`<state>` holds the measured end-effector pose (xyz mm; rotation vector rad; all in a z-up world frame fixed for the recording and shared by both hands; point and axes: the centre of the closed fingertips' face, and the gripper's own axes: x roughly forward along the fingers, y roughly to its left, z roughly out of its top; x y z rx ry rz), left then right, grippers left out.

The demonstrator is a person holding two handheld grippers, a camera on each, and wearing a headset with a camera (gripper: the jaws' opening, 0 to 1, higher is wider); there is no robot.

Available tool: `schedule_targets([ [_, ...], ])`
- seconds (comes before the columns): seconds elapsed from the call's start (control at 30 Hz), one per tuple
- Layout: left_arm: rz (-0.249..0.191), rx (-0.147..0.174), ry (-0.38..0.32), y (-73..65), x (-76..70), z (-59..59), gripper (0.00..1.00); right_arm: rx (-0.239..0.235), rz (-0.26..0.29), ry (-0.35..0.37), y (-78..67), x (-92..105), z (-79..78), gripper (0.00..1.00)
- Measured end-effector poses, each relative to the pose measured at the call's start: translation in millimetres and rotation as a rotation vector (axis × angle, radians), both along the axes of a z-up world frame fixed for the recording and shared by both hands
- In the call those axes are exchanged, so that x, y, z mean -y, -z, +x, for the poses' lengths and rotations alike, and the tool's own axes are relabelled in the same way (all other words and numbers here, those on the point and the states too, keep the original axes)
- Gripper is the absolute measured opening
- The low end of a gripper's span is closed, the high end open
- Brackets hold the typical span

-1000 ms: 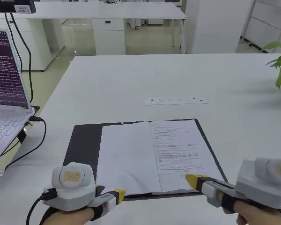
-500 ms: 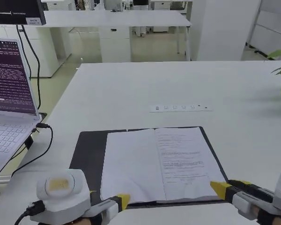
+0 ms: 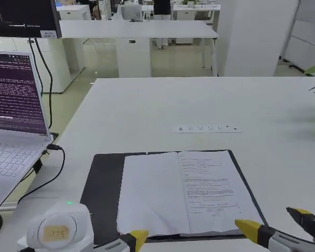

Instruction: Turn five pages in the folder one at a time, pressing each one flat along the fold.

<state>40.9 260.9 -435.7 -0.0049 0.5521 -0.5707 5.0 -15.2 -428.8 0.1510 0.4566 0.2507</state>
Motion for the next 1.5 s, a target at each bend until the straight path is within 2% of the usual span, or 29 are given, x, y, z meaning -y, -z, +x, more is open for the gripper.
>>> schedule_targets([
  [0.13, 0.016, 0.036, -0.004, -3.7, -4.0, -0.3, 0.91, 0.005, 0.0, 0.005, -2.2, -0.4, -3.3, 0.99],
  [0.2, 0.01, 0.067, -0.009, -8.8, -4.3, 0.5, 0.98, 0.018, -0.001, 0.004, -5.9, -1.5, -5.1, 1.0],
  [0.37, 0.028, 0.084, 0.0, -12.5, -3.9, -2.3, 0.99, 0.033, -0.022, 0.008, -10.1, 0.8, -7.8, 1.0],
  [0.7, 0.035, 0.117, 0.022, -23.9, -2.7, -4.4, 0.99, 0.051, -0.049, 0.011, -13.1, 1.0, -14.4, 1.0],
  [0.93, 0.018, 0.081, -0.01, -22.3, -11.7, 7.8, 0.99, 0.041, -0.049, 0.01, -10.9, -1.4, -16.2, 1.0],
  [1.0, 0.014, 0.079, -0.013, -23.0, -11.1, 10.0, 0.99, 0.044, -0.048, 0.009, -11.3, -1.6, -16.5, 1.0],
  [1.1, 0.038, 0.072, 0.004, -18.9, -5.4, 12.1, 0.99, 0.041, -0.049, 0.008, -10.8, -1.7, -16.5, 0.99],
  [1.17, 0.037, 0.069, 0.018, -17.0, 2.5, 13.6, 0.99, 0.037, -0.047, 0.007, -10.3, -1.9, -16.6, 0.99],
  [1.5, 0.063, 0.034, 0.14, 5.2, 61.7, 24.9, 0.99, 0.041, -0.016, 0.014, -13.5, 0.7, -16.5, 0.98],
])
